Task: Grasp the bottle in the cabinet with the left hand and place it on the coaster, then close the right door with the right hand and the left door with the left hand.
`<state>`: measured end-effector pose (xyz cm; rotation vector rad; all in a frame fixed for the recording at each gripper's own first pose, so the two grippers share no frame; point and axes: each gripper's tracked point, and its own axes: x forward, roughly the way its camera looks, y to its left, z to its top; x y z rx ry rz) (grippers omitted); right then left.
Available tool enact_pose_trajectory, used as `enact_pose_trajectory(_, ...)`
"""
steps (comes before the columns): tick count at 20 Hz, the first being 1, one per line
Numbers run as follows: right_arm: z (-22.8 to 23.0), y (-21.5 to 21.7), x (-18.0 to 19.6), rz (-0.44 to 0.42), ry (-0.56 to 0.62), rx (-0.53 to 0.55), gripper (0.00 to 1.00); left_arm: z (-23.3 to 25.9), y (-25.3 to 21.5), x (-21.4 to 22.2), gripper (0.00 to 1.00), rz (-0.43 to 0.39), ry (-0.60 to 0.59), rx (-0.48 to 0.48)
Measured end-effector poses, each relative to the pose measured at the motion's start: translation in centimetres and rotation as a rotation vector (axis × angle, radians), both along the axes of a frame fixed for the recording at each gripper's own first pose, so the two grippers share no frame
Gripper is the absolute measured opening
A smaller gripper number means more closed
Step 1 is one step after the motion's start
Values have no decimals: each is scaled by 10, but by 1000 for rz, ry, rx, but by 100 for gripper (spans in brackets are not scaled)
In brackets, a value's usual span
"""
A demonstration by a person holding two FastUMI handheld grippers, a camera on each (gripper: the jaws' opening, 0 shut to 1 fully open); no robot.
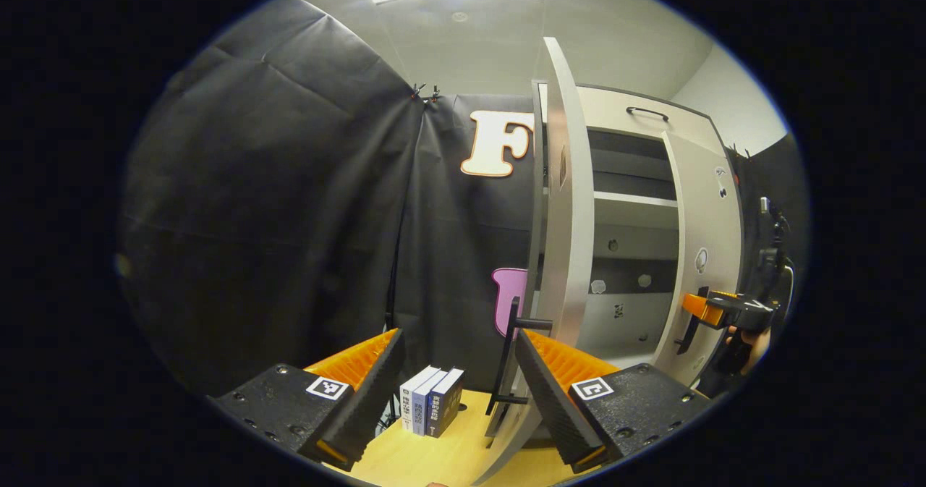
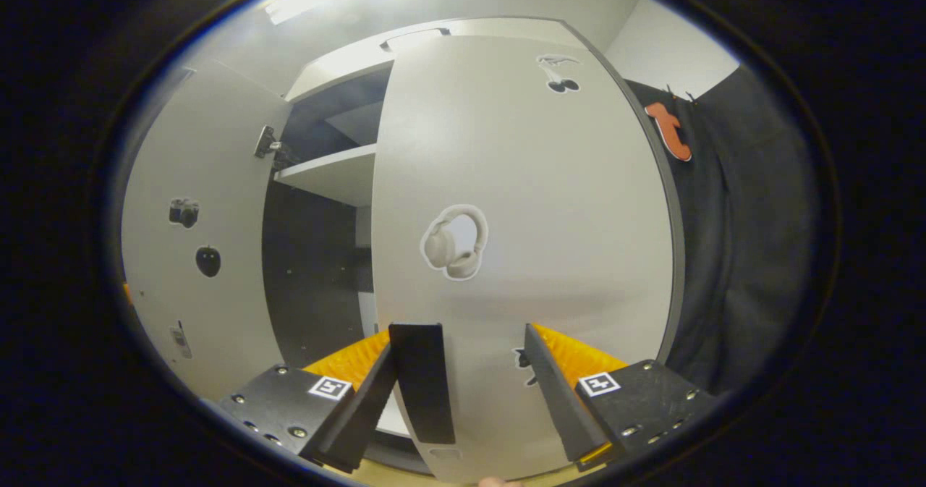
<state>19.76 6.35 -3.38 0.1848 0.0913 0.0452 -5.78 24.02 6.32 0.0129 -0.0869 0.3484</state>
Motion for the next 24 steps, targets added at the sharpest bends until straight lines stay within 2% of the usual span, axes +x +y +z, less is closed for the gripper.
enact_pose_trajectory(10,0,-1,14,-74,-13,-28,98,3,2,11,96,-41,-2,-7)
enact_pose_trajectory(11,0,-2,16,-81,-15,-30,98,4,2,13,93,-43,-1,-6)
enact_pose_trajectory(12,0,-2,17,-87,-17,-33,98,6,2,13,96,-45,-1,-5)
enact_pose_trajectory(15,0,-3,20,-105,-21,-37,98,8,1,14,96,-55,-8,-1)
enact_pose_trajectory(16,0,-3,21,-110,-23,-39,98,9,1,14,93,-59,-10,-1)
enact_pose_trajectory(18,0,-3,23,-118,-26,-43,98,11,1,16,96,-70,-16,-5)
enact_pose_trajectory(19,0,-4,24,-122,-28,-46,98,11,0,16,93,-78,-18,-9)
enact_pose_trajectory(23,-1,-4,24,-130,-35,-47,97,14,0,18,93,-103,-24,-11)
enact_pose_trajectory(24,-1,-3,24,-132,-39,-46,98,14,-1,19,99,-116,-26,-11)
